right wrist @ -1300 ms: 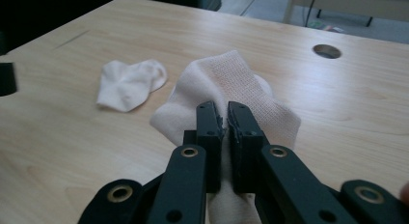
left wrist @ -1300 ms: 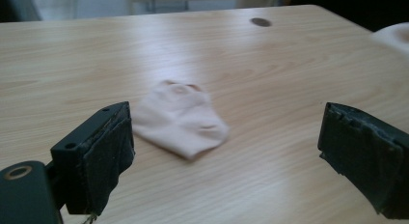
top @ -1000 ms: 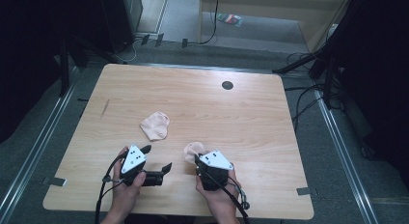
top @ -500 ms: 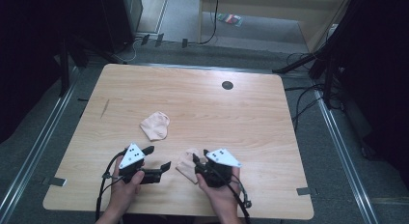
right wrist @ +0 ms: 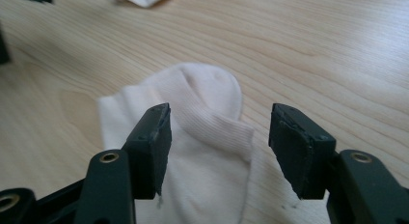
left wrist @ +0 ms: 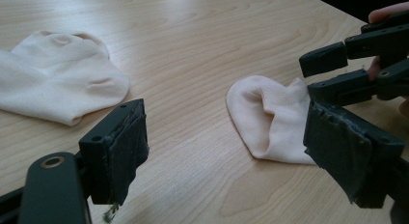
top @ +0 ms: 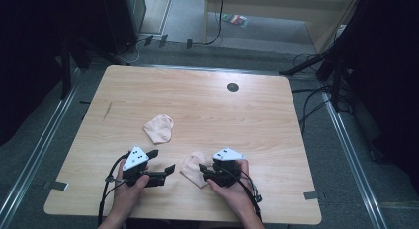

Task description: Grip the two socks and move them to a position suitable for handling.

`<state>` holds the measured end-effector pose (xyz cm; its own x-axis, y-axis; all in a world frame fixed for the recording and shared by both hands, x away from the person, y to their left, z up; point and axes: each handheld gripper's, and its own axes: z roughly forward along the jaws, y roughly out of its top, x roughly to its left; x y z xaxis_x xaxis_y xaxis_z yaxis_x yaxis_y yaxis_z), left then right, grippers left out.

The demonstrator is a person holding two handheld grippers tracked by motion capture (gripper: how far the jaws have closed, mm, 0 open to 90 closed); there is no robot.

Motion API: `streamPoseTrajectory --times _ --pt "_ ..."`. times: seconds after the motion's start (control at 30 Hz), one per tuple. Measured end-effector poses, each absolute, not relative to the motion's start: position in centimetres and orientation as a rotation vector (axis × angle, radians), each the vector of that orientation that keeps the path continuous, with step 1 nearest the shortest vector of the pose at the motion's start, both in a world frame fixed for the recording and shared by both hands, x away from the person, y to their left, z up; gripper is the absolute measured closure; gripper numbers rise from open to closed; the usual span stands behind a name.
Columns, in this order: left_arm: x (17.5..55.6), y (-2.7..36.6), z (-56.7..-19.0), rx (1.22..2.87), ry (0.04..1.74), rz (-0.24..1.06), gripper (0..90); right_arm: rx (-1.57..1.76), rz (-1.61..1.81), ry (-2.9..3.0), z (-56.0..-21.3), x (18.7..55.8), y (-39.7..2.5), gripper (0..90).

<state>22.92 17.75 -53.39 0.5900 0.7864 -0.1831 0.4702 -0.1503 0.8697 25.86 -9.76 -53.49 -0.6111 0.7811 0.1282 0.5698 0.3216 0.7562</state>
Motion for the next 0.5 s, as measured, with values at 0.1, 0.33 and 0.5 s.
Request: streamPoseTrajectory --times 0.1,0.33,0.5 --pt "22.9 17.6 -53.4 1.797 1.029 0.38 16.0 1.235 1.117 2.332 -54.0 26.1 -9.5 40.6" --pt "23.1 17.7 -53.5 1.801 1.046 0.382 16.0 1.191 1.057 2.344 -54.4 25.6 -9.0 63.8" --pt "23.2 17.8 -53.7 1.806 1.052 0.368 16.0 1.173 1.096 2.316 -53.5 24.8 -8.9 81.7"
